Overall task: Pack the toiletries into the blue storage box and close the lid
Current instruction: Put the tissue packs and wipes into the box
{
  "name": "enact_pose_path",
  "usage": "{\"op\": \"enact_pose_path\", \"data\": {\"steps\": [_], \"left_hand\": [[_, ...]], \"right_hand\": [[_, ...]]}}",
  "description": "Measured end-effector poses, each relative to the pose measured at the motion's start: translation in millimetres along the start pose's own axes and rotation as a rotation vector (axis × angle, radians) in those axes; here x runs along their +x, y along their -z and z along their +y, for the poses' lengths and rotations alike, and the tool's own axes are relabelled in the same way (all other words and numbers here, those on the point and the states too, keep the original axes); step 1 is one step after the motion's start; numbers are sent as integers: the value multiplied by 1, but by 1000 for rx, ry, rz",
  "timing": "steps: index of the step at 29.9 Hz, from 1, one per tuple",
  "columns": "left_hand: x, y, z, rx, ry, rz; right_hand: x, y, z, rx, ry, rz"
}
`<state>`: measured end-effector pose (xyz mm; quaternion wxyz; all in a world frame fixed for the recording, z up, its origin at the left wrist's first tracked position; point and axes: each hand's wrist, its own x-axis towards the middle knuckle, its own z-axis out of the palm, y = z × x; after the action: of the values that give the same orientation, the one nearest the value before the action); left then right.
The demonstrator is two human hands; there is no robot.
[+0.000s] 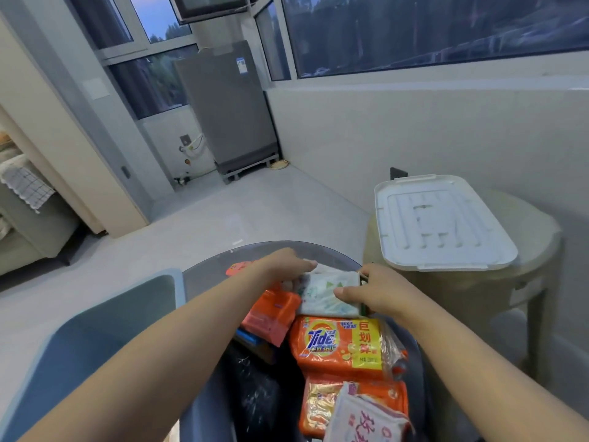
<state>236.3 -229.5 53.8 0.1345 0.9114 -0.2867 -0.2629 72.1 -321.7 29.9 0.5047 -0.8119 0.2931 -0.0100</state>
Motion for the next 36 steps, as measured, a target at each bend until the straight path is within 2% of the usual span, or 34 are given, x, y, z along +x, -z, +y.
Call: {"op": "enact_pose_path", "data": {"steps": [3, 7, 12, 14, 19, 27, 32, 36], "left_hand": [[5, 2, 3, -6, 75, -26], [11, 2, -1, -210, 105, -71], [16, -2, -6, -478, 66, 34], [16, 0, -7, -562, 64, 29], [15, 5, -14, -508, 117, -120], [13, 7, -16, -572, 148, -161], [8, 13, -10, -596, -17, -95], [3, 20, -13, -545, -28, 43]], "right_hand": [[0, -3, 1, 142, -37, 22], [-1, -9, 6, 223, 13, 61], [3, -7, 15, 314, 103, 123], [6, -3, 19, 323, 136, 119], [13, 10, 32, 349, 169, 58], [22, 16, 39, 314, 191, 47], [21, 13, 41, 299, 157, 131], [20, 6, 43, 302, 114, 109]]}}
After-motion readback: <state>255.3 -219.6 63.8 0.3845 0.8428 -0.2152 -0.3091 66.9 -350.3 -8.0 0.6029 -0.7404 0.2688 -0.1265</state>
